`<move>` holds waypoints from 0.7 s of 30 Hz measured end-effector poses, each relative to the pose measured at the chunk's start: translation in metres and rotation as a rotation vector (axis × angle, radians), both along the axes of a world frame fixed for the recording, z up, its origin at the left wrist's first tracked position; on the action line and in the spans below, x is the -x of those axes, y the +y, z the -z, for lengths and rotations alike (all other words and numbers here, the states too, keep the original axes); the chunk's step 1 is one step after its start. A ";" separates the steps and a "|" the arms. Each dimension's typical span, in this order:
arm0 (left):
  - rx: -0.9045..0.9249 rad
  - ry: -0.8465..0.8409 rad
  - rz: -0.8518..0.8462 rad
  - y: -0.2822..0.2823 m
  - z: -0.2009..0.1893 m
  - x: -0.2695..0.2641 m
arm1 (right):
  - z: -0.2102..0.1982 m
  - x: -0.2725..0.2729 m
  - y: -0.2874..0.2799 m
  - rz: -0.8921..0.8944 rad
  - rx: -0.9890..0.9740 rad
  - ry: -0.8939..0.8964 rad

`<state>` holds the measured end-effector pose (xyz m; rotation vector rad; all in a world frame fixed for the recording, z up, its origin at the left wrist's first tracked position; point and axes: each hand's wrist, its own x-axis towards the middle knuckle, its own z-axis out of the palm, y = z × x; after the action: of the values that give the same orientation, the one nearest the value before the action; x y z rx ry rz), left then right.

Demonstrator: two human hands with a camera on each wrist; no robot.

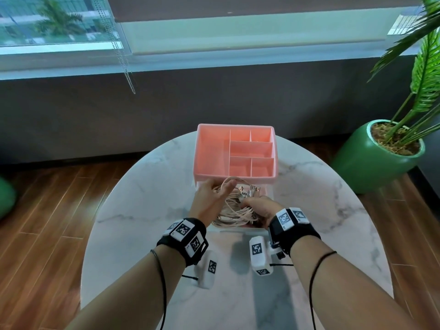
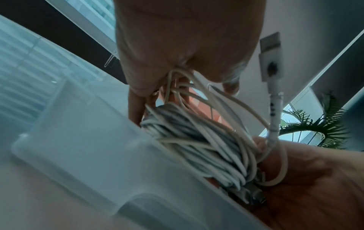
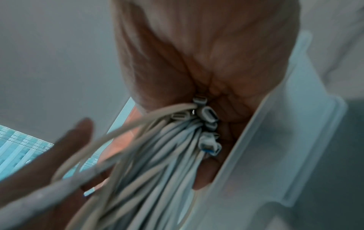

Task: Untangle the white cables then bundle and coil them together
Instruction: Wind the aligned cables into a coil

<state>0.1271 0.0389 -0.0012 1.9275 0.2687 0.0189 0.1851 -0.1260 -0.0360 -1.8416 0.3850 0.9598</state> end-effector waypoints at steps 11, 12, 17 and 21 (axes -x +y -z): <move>-0.332 0.236 0.035 0.001 0.023 -0.011 | -0.030 0.016 0.012 0.150 0.036 -0.138; -0.302 0.244 0.057 0.001 0.020 -0.014 | -0.026 0.016 0.012 0.189 0.003 -0.160; -0.028 0.247 0.035 0.004 0.020 -0.020 | 0.004 0.007 0.012 0.327 -0.116 -0.195; -0.072 0.166 0.049 0.008 0.021 -0.012 | -0.007 0.012 0.020 0.340 -0.024 -0.277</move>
<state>0.1395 0.0468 -0.0219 2.0101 0.3348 -0.1661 0.1735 -0.1058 -0.0292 -1.7831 0.4929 0.4695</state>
